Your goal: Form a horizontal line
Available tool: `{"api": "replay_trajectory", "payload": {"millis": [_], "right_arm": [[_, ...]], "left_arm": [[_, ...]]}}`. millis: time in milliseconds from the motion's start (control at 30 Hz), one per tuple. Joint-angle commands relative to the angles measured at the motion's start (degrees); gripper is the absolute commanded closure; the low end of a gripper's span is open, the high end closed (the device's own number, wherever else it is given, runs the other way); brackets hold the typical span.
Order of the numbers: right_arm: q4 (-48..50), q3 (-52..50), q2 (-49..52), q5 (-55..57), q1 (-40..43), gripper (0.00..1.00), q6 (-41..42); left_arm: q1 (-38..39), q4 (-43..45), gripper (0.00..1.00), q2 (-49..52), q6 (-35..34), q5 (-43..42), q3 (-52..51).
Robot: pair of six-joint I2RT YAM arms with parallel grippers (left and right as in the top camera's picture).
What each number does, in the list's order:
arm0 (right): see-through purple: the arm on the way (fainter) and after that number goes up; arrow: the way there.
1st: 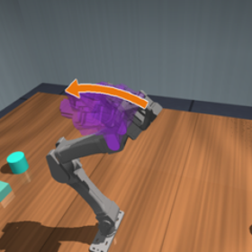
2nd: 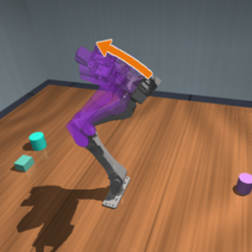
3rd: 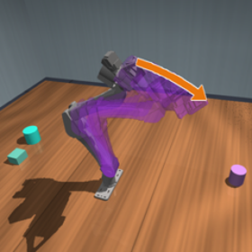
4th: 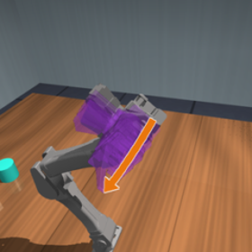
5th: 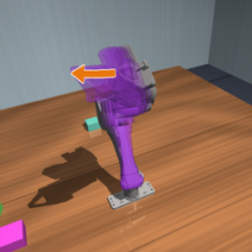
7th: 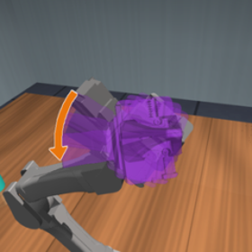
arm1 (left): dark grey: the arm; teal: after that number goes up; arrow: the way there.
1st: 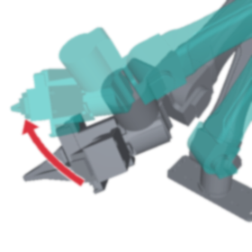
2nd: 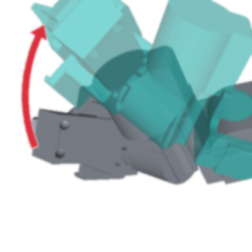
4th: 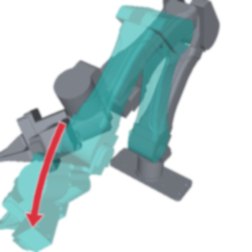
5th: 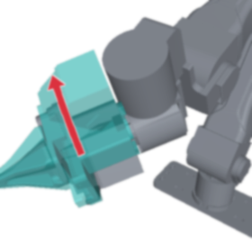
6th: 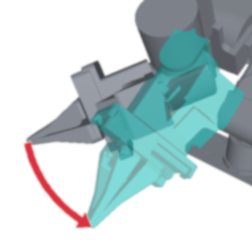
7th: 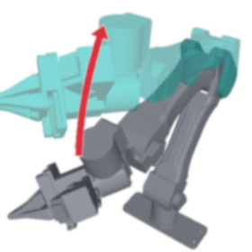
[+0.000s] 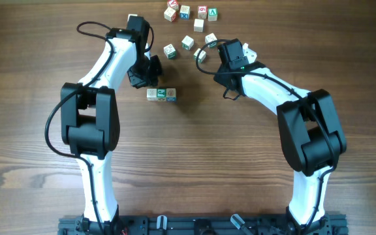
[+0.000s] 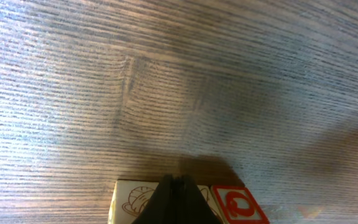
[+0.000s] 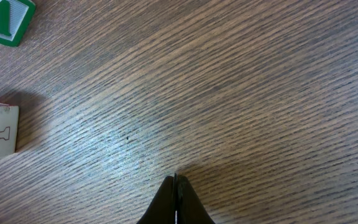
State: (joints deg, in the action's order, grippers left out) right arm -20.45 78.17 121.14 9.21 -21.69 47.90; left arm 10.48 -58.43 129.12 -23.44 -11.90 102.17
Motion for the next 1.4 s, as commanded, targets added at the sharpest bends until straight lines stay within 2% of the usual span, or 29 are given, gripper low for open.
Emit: {"api": "replay_trajectory", "payload": {"millis": [0,867,1133,1367], "right_arm": [[-1.27,-2.51,2.19,1.29,0.66,0.95,0.09],[-1.25,-2.51,2.19,1.29,0.66,0.95,0.11],[-1.27,-2.51,2.19,1.29,0.66,0.95,0.09],[-1.29,-2.51,2.19,0.61,0.66,0.96,0.07]], "left_arm": [[0.28,-0.79,0.96,0.98,-1.07,-0.76,0.15],[0.28,-1.75,0.96,0.98,-1.49,-1.57,0.15],[0.2,1.57,0.96,0.98,-1.49,-1.53,0.15],[-1.81,1.53,0.96,0.96,-2.97,5.62,0.15]]}}
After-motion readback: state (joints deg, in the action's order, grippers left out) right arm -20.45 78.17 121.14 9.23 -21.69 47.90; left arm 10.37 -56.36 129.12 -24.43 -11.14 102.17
